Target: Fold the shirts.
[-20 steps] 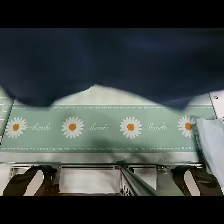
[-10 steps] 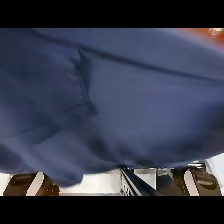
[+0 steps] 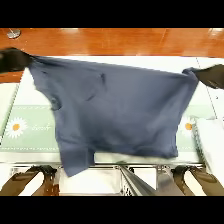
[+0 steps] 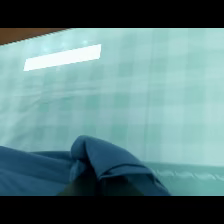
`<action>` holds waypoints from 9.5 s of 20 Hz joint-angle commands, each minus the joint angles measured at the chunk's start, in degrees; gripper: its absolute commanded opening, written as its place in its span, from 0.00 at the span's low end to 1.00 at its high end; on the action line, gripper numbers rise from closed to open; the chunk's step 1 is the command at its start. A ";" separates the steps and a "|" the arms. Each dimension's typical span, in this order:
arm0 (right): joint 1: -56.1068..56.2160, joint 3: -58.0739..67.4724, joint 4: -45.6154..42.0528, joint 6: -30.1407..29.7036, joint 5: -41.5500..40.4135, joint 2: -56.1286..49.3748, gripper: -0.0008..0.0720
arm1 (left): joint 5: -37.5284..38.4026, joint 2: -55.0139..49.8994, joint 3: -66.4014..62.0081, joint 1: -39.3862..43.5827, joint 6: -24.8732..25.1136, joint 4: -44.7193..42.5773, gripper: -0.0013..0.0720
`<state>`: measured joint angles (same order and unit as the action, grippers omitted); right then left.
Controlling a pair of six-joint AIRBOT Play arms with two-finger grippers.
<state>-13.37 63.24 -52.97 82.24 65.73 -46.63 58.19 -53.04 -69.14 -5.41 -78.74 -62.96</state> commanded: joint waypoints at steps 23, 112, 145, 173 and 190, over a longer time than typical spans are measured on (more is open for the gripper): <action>-17.57 -30.27 7.54 -9.49 -1.25 -6.01 0.86 | 9.57 -14.51 38.12 -22.10 7.82 21.40 0.97; -2.03 17.62 6.56 -6.16 -2.60 -45.55 0.04 | -1.22 -35.91 -9.60 0.72 -6.34 3.82 0.05; -9.99 -36.11 -0.22 -1.49 -2.93 -3.26 0.86 | 6.12 -4.17 51.01 -15.82 3.74 14.14 0.97; -5.38 -25.57 -8.81 1.44 -0.35 -9.68 0.04 | 8.87 -4.90 28.63 -11.65 9.09 16.52 0.05; -5.03 8.50 9.18 -4.83 -3.34 -46.80 0.83 | 6.82 -47.56 -11.85 -2.80 -0.17 16.37 0.93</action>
<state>-18.37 69.01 -46.61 79.57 62.59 -90.19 62.22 -97.41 -78.85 -8.38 -78.11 -46.46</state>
